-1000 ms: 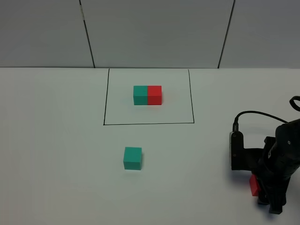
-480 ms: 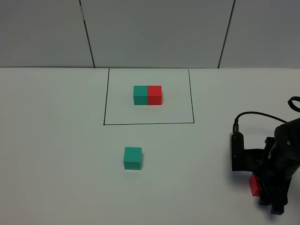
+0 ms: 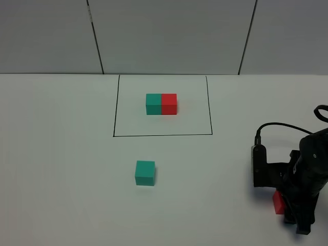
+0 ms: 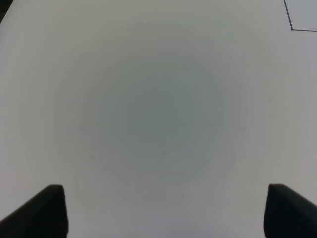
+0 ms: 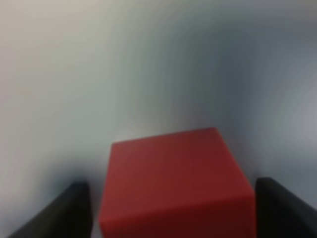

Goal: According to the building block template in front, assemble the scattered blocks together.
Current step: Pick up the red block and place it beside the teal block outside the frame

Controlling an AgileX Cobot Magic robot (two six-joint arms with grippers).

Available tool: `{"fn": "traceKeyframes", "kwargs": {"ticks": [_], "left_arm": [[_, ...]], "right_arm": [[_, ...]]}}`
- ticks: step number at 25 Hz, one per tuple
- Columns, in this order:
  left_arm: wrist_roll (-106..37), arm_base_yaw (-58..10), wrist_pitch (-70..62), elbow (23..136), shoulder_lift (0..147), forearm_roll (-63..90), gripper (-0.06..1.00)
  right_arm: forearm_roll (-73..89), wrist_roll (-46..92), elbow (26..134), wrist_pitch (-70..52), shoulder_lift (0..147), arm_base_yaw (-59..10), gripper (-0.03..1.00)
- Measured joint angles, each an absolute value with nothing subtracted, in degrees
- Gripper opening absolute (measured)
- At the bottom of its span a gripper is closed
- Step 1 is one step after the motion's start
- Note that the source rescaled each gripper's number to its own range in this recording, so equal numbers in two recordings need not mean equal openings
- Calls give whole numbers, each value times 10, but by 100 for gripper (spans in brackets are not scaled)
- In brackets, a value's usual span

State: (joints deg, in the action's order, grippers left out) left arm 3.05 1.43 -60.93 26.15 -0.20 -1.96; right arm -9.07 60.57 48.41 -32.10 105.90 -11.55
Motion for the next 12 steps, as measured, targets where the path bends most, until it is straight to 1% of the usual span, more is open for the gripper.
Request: {"fn": "traceKeyframes", "kwargs": {"ticks": [3,6,9,12], "left_arm": [[30,14,-609,262,-2,-20,92],[30,14,-609,262,-2,-20,92],[30,14,-609,262,-2,-20,92],[30,14,-609,262,-2,-20,92]], "right_arm": [[-90,596,484,-324,1060,-116,82],[-89,594,484,-327,1060,-116,76],[-87,593,484,-332,1061,-117,67],[-89,593,484,-333,1061,-118,53]]}}
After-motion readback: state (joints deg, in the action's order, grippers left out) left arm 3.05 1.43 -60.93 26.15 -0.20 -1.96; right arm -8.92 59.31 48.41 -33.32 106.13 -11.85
